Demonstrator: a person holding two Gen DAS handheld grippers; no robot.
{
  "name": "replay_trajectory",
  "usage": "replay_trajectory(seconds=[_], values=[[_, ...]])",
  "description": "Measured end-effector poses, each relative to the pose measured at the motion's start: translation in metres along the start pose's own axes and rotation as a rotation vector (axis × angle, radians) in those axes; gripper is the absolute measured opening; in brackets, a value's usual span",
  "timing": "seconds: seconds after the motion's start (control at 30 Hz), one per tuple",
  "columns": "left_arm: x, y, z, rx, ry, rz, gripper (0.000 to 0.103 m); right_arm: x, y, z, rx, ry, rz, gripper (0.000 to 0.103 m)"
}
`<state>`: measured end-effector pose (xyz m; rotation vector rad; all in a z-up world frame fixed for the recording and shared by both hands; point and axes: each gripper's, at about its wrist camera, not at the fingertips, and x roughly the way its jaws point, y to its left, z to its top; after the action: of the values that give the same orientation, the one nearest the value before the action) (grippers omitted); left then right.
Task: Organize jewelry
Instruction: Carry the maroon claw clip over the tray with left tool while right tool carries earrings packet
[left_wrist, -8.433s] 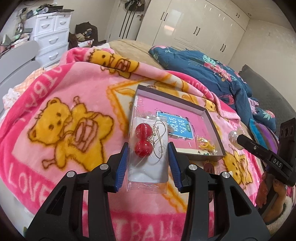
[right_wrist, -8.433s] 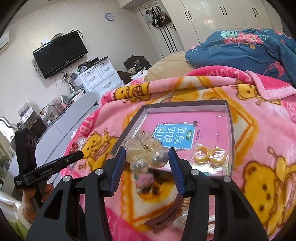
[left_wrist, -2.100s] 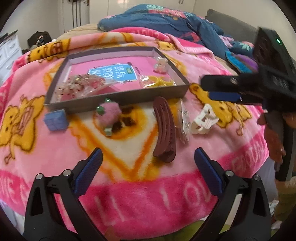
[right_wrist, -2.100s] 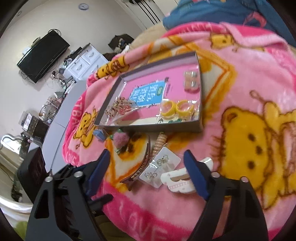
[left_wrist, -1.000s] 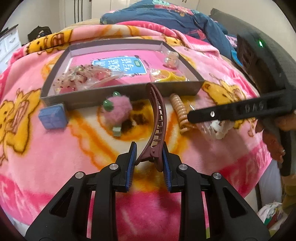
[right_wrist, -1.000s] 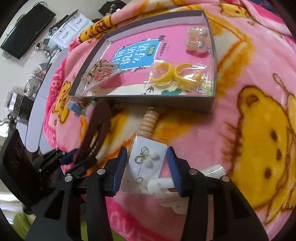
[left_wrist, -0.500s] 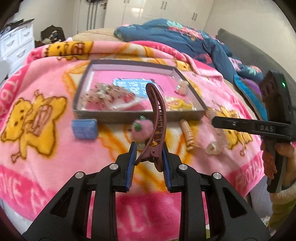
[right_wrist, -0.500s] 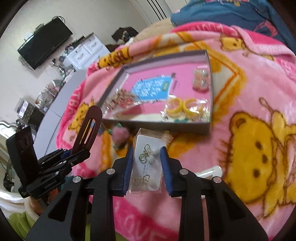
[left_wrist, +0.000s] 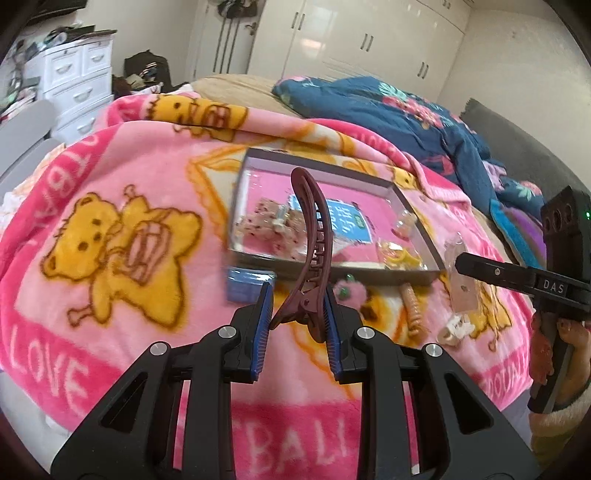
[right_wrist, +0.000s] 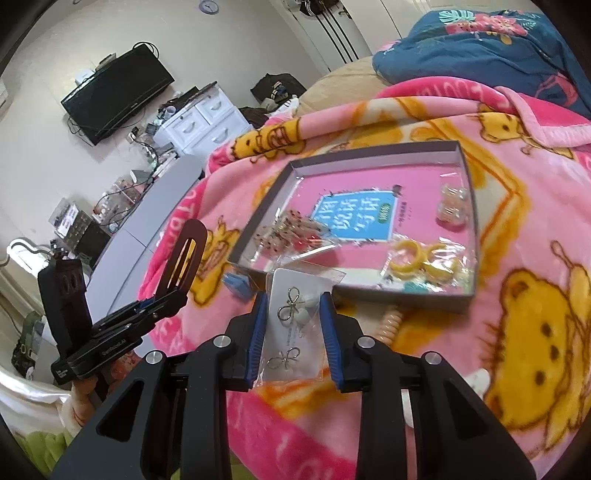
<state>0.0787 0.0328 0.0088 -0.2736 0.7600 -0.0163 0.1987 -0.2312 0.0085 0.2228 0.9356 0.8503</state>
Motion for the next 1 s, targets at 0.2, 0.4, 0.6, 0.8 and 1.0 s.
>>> replay_trajectory(seconds=[0.2,0.4,0.6,0.8,1.0], values=[[-0.002,0.009,0.007,-0.024,-0.017,0.009,0.018,0.008,0.008,0.011,-0.006,-0.024,0.022,0.028],[0.0,0.012,0.016,-0.036,-0.023,0.009,0.018,0.011,0.013,0.022,-0.008,-0.054,0.03,0.028],[0.003,0.011,0.028,-0.041,-0.034,0.0,0.018,0.012,0.011,0.031,-0.002,-0.082,0.033,0.028],[0.006,0.006,0.041,-0.034,-0.051,-0.01,0.018,0.008,0.006,0.043,0.002,-0.121,0.021,0.028],[0.013,-0.005,0.055,-0.016,-0.06,-0.023,0.018,-0.001,-0.001,0.053,0.001,-0.169,-0.017,0.028]])
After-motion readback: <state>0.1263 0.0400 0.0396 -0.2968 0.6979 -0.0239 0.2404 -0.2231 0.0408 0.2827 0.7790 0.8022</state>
